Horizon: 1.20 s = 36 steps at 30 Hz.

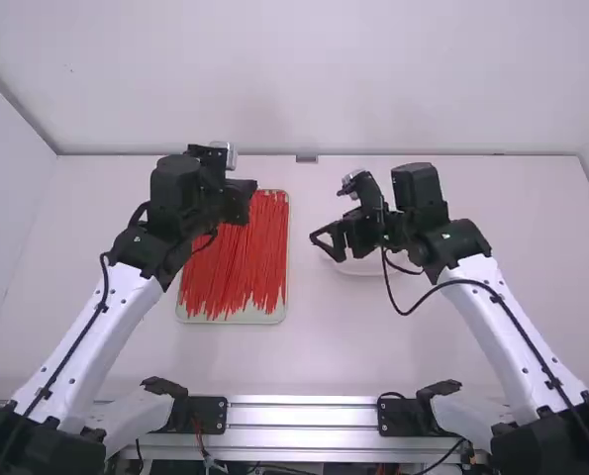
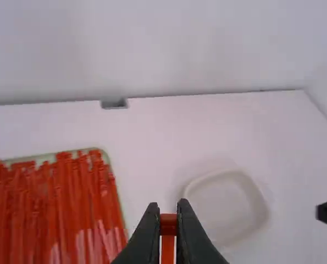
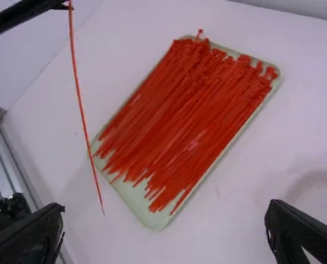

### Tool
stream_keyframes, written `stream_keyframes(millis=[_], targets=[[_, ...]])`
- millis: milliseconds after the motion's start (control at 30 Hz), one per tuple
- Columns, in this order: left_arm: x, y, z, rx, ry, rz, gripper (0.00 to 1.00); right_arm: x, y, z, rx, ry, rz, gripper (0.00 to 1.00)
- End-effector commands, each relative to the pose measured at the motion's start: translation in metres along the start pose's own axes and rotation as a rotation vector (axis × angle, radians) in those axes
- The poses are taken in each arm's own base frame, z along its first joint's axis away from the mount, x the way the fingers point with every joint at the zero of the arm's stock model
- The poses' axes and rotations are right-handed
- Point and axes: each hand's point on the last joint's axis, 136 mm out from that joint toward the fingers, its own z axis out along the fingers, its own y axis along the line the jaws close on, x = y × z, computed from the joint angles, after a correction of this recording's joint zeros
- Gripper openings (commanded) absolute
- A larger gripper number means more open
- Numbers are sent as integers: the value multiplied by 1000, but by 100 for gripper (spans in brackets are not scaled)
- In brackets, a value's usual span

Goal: Fasten the cable tie

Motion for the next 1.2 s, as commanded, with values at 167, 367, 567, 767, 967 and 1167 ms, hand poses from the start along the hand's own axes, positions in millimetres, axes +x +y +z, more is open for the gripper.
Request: stream_keyframes(millis=[167, 367, 567, 767, 967, 1167], targets=[[-2, -37, -8, 211, -16, 43, 2, -20, 12, -1, -27, -58, 0, 98], [-7, -54, -10, 314, -48, 71, 2, -34, 19, -1, -56, -111, -20, 98], [-17, -59, -11, 343, -99, 37, 2, -44, 29, -3, -114, -150, -54, 98], [-28, -62, -10, 375, -163, 0, 2, -55, 30, -6, -120, -192, -13, 98], [-38, -64, -11, 394, -187, -82, 2, -64, 33, -8, -132, -226, -15, 98], [-49, -67, -15, 414, -220, -137, 2, -66, 48, -3, -159, -230, -51, 98]])
